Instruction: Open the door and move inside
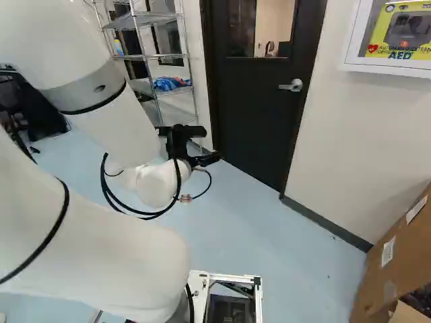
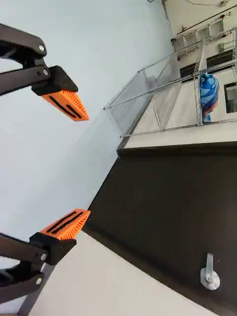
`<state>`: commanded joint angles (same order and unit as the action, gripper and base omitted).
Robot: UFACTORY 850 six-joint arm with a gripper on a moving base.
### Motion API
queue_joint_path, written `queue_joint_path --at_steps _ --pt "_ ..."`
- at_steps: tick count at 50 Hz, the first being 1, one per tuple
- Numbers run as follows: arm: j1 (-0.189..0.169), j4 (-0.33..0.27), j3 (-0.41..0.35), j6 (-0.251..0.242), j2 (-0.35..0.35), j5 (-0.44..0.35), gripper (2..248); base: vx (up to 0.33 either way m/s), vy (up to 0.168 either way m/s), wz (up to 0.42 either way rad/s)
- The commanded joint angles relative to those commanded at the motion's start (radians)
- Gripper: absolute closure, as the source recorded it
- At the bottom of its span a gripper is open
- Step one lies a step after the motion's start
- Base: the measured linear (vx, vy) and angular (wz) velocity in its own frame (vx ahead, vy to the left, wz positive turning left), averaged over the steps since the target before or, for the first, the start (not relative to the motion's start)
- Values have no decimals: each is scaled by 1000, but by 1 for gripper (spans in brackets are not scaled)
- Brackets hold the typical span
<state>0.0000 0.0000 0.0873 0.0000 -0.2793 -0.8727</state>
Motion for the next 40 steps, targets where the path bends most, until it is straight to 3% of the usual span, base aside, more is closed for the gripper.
queue_joint_path --at_steps 11,40 --pt "0 0 0 0 0 0 3 166 61 -120" --pt "0 0 0 0 0 0 3 174 47 -254"
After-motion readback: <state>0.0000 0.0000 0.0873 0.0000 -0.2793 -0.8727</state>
